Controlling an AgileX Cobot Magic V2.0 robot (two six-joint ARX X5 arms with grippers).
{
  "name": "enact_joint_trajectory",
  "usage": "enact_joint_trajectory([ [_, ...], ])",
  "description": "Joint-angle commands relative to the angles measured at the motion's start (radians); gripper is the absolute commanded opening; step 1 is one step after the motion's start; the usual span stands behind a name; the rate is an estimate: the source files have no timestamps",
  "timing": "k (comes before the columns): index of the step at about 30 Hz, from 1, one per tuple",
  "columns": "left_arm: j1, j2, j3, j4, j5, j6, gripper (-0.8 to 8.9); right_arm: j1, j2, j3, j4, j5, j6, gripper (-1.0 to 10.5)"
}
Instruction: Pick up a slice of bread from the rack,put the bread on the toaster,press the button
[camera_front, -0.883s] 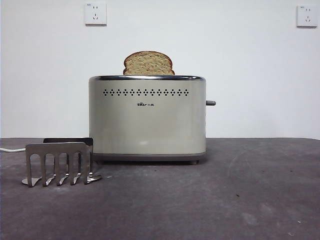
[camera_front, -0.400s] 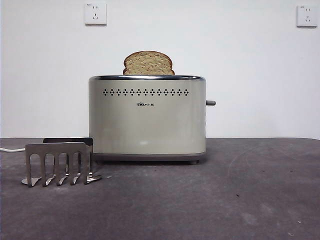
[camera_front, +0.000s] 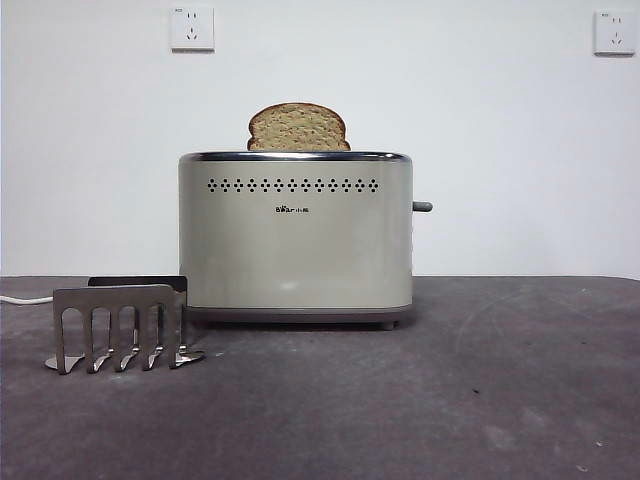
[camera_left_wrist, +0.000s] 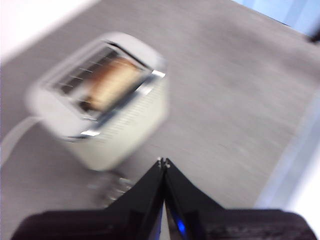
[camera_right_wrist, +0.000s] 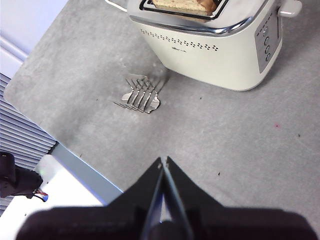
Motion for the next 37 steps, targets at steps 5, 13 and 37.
enact_joint_trajectory([
  [5,0.19,-0.188,-0.134,0.398,0.006,0.005,-0.04,0.001,0.0,-0.008,0.006,0.003,-0.008,0.0],
  [13,0.37,-0.538,-0.699,0.999,-0.055,-0.003,-0.04,0.001,0.0,-0.008,0.006,0.002,-0.008,0.0],
  [37,0.454,-1.119,-1.754,1.257,-0.266,-0.01,-0.04,0.001,0.0,-0.008,0.006,0.002,-0.008,0.0],
])
